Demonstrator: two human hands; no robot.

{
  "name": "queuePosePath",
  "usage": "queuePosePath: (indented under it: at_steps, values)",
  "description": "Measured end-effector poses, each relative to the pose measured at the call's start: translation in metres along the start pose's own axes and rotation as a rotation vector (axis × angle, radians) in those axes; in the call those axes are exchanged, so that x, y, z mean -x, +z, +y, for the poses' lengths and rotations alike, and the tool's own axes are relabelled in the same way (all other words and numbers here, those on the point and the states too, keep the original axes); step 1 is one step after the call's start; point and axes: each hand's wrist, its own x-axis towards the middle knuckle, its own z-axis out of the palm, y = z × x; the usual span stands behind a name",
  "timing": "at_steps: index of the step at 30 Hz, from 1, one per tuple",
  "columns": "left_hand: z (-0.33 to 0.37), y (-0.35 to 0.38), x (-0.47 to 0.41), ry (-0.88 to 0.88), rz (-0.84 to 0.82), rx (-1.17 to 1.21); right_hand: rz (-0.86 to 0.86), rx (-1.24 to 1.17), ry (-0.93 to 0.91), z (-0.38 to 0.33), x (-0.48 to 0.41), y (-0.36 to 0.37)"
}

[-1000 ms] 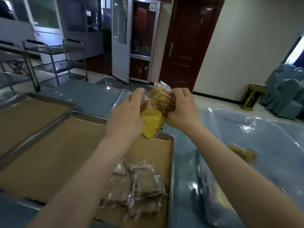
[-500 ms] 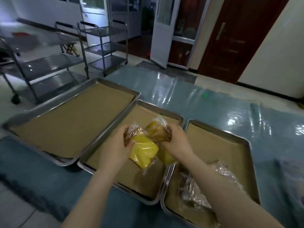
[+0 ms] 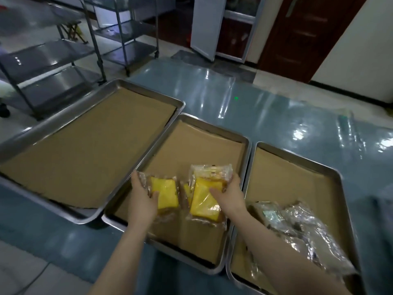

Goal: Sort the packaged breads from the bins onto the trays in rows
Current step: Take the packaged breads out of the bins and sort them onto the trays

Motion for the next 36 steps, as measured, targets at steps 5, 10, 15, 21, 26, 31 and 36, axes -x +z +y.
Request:
queuePosePath:
  at_steps: [5,10,15,21,26,31,36]
  values:
    - [-0.012,0.011,0.002,0.056,-0.083,-0.317,-0.125,0.481,-0.249,0.023,0.006,0.007]
    - [-0.019,0.011,0.011,0.130,-0.122,-0.707,-0.292,0.687,-0.271,0.031,0.006,0.011]
    - [-0.005,0.013,0.031,0.379,-0.095,-0.724,-0.170,0.652,-0.347,0.026,0.011,-0.004]
    - [0.035,0.030,0.065,0.765,-0.305,-0.848,-0.138,0.538,-0.531,0.015,0.026,-0.062]
    - [0.094,0.053,0.104,0.903,-0.311,-0.819,-0.060,0.538,-0.670,0.005,0.049,-0.145]
    - [0.163,0.092,0.161,1.073,-0.215,-0.750,0.090,0.640,-0.791,0.020,0.072,-0.261]
    - [0.226,0.166,0.234,1.140,-0.148,-0.642,0.140,0.683,-0.814,0.067,0.106,-0.394]
